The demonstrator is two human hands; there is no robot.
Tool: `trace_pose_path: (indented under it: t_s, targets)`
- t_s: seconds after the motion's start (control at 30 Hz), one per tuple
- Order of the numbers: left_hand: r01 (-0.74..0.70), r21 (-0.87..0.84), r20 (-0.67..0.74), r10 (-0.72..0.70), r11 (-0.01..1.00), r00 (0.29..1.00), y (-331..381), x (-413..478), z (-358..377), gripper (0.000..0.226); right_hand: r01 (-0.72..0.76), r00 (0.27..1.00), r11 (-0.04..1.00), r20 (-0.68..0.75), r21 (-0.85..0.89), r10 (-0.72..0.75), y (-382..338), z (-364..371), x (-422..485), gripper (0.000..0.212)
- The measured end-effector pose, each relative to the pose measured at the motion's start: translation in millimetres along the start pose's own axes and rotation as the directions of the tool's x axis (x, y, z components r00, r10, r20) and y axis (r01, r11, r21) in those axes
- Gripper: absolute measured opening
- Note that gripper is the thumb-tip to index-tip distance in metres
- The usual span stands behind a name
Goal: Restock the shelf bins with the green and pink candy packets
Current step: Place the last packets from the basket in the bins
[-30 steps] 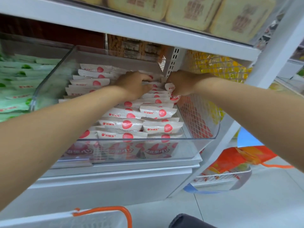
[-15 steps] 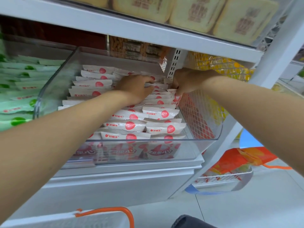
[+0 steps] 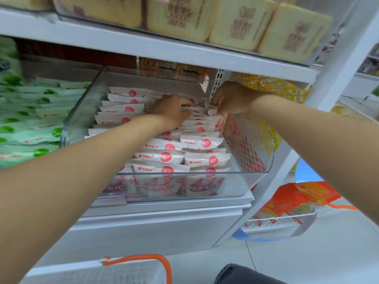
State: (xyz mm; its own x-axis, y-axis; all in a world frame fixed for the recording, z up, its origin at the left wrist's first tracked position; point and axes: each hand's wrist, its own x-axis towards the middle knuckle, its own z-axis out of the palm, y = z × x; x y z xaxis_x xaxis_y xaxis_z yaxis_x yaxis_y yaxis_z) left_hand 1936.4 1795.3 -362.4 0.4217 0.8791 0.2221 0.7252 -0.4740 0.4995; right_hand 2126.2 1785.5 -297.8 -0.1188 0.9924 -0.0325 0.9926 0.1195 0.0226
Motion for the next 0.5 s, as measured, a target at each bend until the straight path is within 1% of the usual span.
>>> trace_pose_path:
  t_s: [0.07, 0.13, 0.23, 0.3, 0.4, 0.5]
  targets:
    - [0.046, 0.03, -0.014, -0.045, 0.998, 0.999, 7.6, -7.6, -6.7, 0.035, 0.022, 0.995, 0.999, -0.102, 0.029, -0.019, -13.0, 1.3, -17.7, 0.025]
    - [0.084, 0.032, -0.037, -0.083, 0.996, 0.996, 15.4, -25.6, -14.0, 0.027, 0.052, 0.982, 0.997, -0.185, 0.057, -0.04, -34.0, 5.9, -40.5, 0.02]
    - [0.11, 0.032, -0.146, -0.104, 0.993, 0.984, 21.6, -71.5, -23.4, 0.008, 0.163, 0.944, 0.963, -0.318, 0.213, -0.089, -68.6, 19.1, -77.7, 0.019]
    - [0.178, -0.006, -0.211, -0.175, 0.984, 0.962, 23.6, -112.5, -28.9, 0.007, 0.245, 0.921, 0.937, -0.362, 0.249, -0.145, -91.7, 30.4, -103.4, 0.016]
    - [0.234, -0.091, -0.278, -0.251, 0.968, 0.927, 24.3, -180.8, -35.5, 0.007, 0.305, 0.907, 0.916, -0.372, 0.261, -0.196, -127.4, 50.2, -142.2, 0.012]
    - [0.266, -0.152, -0.294, -0.3, 0.952, 0.908, 11.7, -242.7, -33.9, 0.01, 0.358, 0.868, 0.901, -0.443, 0.243, -0.226, -157.7, 75.6, -176.0, 0.01]
